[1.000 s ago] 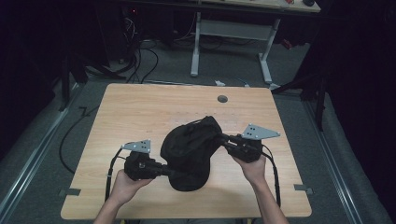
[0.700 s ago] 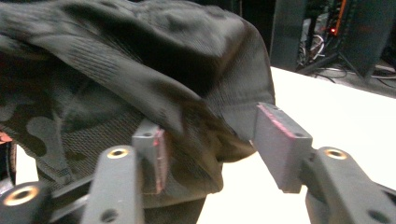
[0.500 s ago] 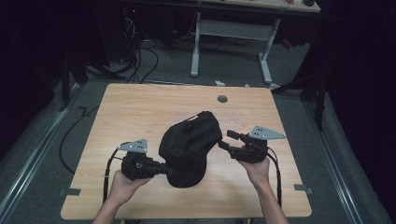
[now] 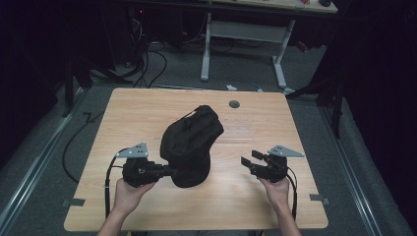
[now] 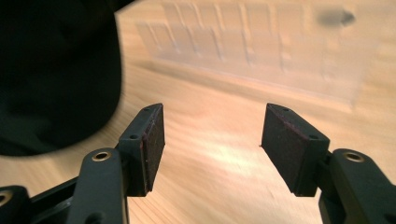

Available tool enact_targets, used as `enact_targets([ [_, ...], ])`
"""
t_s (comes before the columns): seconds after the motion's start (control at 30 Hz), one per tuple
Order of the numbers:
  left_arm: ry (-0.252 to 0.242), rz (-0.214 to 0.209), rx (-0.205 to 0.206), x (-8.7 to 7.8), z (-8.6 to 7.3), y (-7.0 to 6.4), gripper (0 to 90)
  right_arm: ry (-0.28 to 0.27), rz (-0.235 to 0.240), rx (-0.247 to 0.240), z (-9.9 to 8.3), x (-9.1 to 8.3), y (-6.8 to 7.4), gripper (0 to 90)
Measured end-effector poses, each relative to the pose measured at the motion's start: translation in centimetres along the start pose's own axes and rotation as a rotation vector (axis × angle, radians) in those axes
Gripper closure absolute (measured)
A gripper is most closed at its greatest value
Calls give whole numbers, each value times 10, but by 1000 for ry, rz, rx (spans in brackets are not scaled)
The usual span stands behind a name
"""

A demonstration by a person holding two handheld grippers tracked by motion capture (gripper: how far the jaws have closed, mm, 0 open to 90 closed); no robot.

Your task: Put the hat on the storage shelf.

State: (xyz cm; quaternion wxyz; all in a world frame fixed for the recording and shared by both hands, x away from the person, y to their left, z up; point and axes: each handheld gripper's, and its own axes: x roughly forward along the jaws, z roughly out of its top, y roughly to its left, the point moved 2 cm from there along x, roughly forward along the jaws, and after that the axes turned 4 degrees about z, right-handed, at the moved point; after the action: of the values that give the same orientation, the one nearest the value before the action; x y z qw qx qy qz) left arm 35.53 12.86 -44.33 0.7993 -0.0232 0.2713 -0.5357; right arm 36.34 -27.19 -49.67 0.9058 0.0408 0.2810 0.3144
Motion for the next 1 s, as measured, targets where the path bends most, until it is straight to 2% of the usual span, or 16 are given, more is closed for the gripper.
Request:
enact_targets([
  [0.13, -14, 16, -12, -1, 1, 3, 862, 46, -84, 11, -18, 6, -6, 386],
  [0.27, -20, 50, -14, -3, 3, 5, 862, 94, -165, 13, -31, 11, -10, 379],
  [0.43, -42, 78, -26, -5, 6, 8, 862, 131, -246, -25, -37, 14, -11, 379],
  [0.47, -47, 85, -28, -6, 6, 9, 862, 133, -255, -37, -38, 14, -11, 380],
  [0.67, -66, 128, -34, -10, 10, 13, 862, 161, -298, -24, -42, 17, -13, 383],
  [0.77, -77, 141, -38, -11, 12, 14, 862, 155, -322, -35, -41, 17, -13, 387],
  [0.93, -92, 161, -48, -14, 16, 20, 861, 194, -346, -54, -41, 21, -12, 394],
  [1.0, -97, 172, -56, -16, 17, 23, 861, 193, -342, -47, -41, 22, -13, 394],
])
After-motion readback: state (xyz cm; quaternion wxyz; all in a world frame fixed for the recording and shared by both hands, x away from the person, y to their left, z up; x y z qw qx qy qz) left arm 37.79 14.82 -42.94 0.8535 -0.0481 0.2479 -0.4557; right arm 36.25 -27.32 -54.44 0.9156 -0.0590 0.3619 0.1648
